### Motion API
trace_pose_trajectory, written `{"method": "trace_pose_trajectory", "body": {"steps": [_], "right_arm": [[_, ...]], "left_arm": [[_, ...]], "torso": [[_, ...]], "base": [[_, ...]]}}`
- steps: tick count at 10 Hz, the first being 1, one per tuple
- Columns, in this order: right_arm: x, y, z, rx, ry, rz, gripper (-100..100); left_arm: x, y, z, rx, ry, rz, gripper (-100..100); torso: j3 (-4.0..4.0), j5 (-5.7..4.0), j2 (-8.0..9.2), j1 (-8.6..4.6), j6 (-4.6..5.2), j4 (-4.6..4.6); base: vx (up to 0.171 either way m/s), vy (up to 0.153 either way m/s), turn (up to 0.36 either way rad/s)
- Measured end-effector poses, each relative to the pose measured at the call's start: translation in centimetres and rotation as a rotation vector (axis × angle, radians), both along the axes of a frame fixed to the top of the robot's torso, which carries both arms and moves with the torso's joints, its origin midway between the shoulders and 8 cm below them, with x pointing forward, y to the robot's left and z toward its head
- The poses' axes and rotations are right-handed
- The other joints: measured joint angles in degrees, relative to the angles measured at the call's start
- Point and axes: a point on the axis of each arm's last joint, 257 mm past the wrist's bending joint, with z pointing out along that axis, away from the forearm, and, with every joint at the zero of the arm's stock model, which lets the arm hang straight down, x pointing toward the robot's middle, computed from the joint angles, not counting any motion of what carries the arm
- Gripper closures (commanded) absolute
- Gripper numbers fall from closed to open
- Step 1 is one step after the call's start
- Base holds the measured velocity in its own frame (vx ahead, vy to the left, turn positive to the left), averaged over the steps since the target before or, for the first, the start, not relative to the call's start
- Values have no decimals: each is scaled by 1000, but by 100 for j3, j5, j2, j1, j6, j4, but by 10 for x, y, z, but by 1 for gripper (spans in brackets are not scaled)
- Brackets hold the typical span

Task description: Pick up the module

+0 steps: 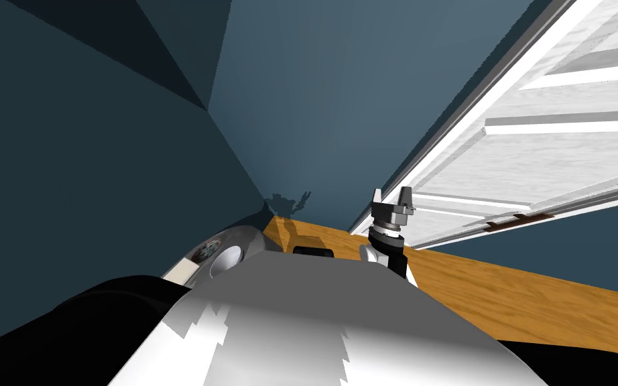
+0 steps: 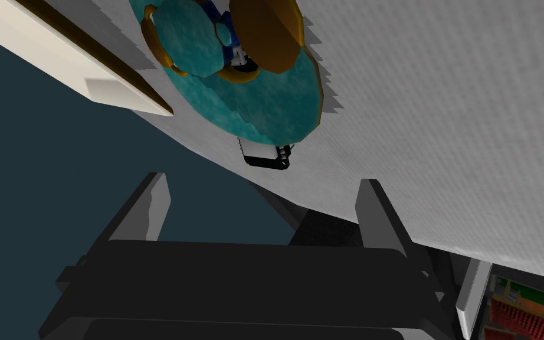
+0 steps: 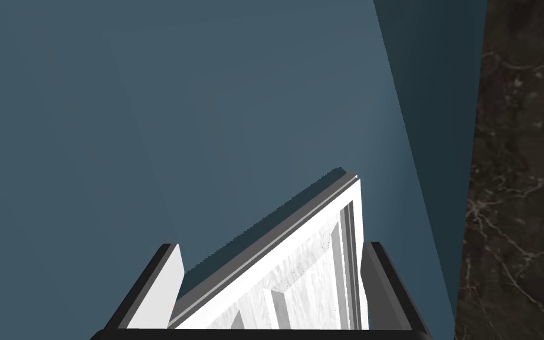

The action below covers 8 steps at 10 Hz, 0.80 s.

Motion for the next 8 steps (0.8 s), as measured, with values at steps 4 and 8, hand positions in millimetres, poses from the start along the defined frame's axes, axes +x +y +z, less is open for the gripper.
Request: {"method": "trace_pose_trajectory", "body": {"steps": [4, 8], "right_arm": [[0, 0, 0, 0, 0, 0, 0], [0, 0, 0, 0, 0, 0, 0]], "left_arm": [[14, 7, -2, 4, -4, -16, -100], [41, 16, -3, 11, -11, -53, -100]], "torso": [[20, -3, 35, -15, -5, 7], [21, -3, 37, -14, -8, 7]], "base": [[7, 5, 120], [4, 3, 97]]}}
